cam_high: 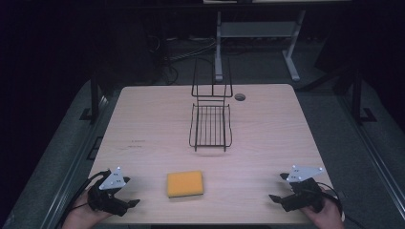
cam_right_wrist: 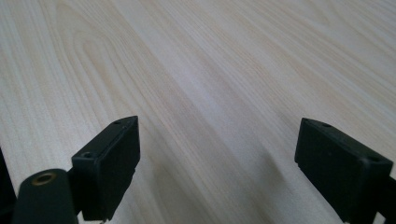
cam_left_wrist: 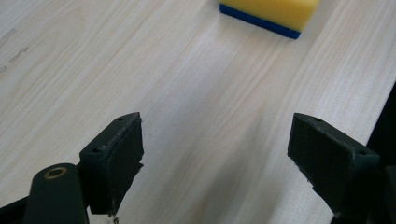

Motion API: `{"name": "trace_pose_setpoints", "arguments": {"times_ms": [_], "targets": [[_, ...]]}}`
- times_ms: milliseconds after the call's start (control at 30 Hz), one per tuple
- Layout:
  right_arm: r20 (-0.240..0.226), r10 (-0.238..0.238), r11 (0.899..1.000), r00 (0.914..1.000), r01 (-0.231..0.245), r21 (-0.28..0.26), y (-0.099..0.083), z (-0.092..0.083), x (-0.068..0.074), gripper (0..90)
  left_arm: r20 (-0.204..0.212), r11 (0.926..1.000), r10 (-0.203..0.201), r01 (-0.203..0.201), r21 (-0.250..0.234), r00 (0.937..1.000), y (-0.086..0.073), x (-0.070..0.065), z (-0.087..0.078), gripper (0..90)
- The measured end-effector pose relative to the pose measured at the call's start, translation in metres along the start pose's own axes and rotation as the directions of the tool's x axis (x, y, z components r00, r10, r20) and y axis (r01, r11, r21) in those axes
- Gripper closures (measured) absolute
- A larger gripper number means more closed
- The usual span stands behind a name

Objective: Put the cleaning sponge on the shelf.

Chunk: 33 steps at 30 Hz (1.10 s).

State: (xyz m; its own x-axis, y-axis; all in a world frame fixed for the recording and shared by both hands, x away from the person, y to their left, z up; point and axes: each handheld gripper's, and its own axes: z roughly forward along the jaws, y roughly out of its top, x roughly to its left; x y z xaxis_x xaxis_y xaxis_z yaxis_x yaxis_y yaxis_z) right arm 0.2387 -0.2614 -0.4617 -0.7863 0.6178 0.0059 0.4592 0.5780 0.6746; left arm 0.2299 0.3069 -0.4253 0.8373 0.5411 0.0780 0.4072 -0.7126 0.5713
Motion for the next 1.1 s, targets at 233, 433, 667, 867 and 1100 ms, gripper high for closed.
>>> {"name": "trace_pose_setpoints", "arguments": {"times_ms": [233,433,667,867,1100], "targets": [[0.001,-0.001,1.0,1.0,0.001,0.001,0.0,-0.001,0.0,13.9,-0.003,0.9999,0.011,-0.011,0.007,0.9999,0.006,0.001,-0.004,17.7],[0.003,-0.002,1.0,1.0,0.002,-0.001,0.0,-0.001,0.002,13.8,0.006,0.9996,0.028,-0.028,0.01,0.9996,0.012,0.001,-0.005,17.7],[0.004,-0.011,1.0,0.9999,0.011,0.002,0.002,0.001,0.004,13.8,0.007,0.9985,0.051,-0.051,0.021,0.9987,0.02,0.003,-0.004,17.7],[0.005,-0.009,1.0,0.9999,0.009,-0.009,0.002,-0.002,0.004,13.9,0.015,0.997,0.073,-0.074,0.025,0.9972,0.031,0.001,-0.002,17.7],[0.003,-0.015,1.0,0.9999,0.015,-0.014,0.002,-0.003,0.005,13.9,0.034,0.9948,0.094,-0.095,0.035,0.995,0.042,-0.001,0.002,17.7]]}}
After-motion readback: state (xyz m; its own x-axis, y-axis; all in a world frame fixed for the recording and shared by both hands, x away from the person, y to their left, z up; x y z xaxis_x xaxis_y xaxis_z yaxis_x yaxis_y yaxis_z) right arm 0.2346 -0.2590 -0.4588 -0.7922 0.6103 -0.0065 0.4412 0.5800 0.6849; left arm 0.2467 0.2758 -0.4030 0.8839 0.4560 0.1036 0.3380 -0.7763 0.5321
